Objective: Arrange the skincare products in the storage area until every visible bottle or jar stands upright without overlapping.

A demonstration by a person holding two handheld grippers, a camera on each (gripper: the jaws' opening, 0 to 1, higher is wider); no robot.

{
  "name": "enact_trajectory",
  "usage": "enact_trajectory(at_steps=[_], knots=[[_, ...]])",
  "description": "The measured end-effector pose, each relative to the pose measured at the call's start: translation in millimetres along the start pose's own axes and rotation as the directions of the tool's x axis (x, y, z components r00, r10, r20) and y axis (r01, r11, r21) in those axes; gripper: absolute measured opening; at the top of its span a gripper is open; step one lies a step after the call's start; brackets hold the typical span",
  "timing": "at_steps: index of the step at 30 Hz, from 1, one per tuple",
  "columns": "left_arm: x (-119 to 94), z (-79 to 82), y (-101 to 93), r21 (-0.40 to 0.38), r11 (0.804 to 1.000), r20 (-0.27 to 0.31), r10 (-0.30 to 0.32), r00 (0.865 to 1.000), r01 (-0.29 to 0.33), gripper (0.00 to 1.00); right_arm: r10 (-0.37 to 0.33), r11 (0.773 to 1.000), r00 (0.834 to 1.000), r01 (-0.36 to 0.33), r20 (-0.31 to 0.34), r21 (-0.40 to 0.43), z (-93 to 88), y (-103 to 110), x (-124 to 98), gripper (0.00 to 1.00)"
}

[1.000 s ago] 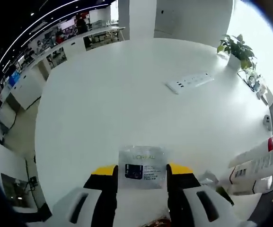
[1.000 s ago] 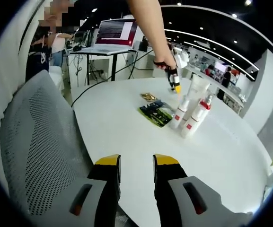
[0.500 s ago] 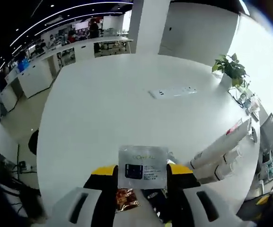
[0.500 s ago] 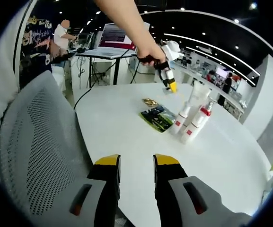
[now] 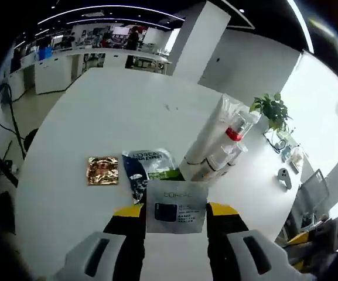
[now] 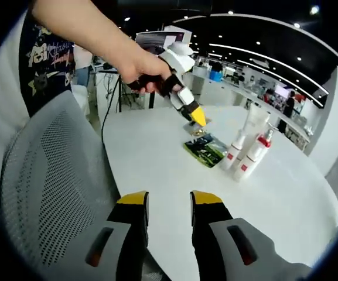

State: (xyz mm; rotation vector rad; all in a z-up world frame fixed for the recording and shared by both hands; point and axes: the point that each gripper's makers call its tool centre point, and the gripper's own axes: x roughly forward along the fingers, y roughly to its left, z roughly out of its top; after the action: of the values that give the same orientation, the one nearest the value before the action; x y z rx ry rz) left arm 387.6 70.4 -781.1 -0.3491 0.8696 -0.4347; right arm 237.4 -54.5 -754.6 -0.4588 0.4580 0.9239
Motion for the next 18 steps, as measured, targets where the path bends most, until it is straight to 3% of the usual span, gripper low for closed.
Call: enact_trajectory(at_steps=[5, 9, 11, 12, 14, 17, 18], knots=[[-12.4, -33.4, -7.5, -0.066, 0.998, 0.021, -0.009, 1.0, 0.011, 0.42, 0.038, 0.997, 0.999, -0.039, 0.015, 0.061, 2.5, 1.6, 0.2, 0.27], [-20.5, -52.3, -31.9, -0.125, 0.99, 0.055, -0.065, 0.996, 0.071, 0.42, 0.052, 0.993, 0.998, -0.054, 0.023, 0.103, 3.9, 1.3, -0.4, 0.27], [-23.5, -59.9, -44.7, -0.187, 0.976, 0.088, -0.093, 0.992, 0.108, 0.42, 0.066, 0.989, 0.997, -0.071, 0.037, 0.131, 7.0, 2.3, -1.0, 0.27], [-24.8, -63.9, -53.2, -0.225, 0.964, 0.104, -0.117, 0.988, 0.138, 0.42, 0.084, 0.983, 0.996, -0.09, 0.042, 0.161, 7.8, 2.7, -0.2, 0.27], [-26.9, -71.9, -62.8, -0.235, 0.959, 0.101, -0.141, 0.985, 0.161, 0.42, 0.126, 0.963, 0.992, -0.127, 0.019, 0.238, 3.8, 5.0, 2.3, 0.3], [-32.4, -76.2, -74.8, -0.208, 0.962, 0.116, -0.152, 0.981, 0.174, 0.42, 0.112, 0.93, 0.992, -0.123, 0.051, 0.346, 8.6, -6.2, 3.5, 0.32], [-35.2, -75.2, -82.7, -0.228, 0.952, 0.133, -0.176, 0.975, 0.203, 0.42, 0.102, 0.922, 0.993, -0.118, 0.062, 0.368, 11.9, -10.7, 2.6, 0.32]])
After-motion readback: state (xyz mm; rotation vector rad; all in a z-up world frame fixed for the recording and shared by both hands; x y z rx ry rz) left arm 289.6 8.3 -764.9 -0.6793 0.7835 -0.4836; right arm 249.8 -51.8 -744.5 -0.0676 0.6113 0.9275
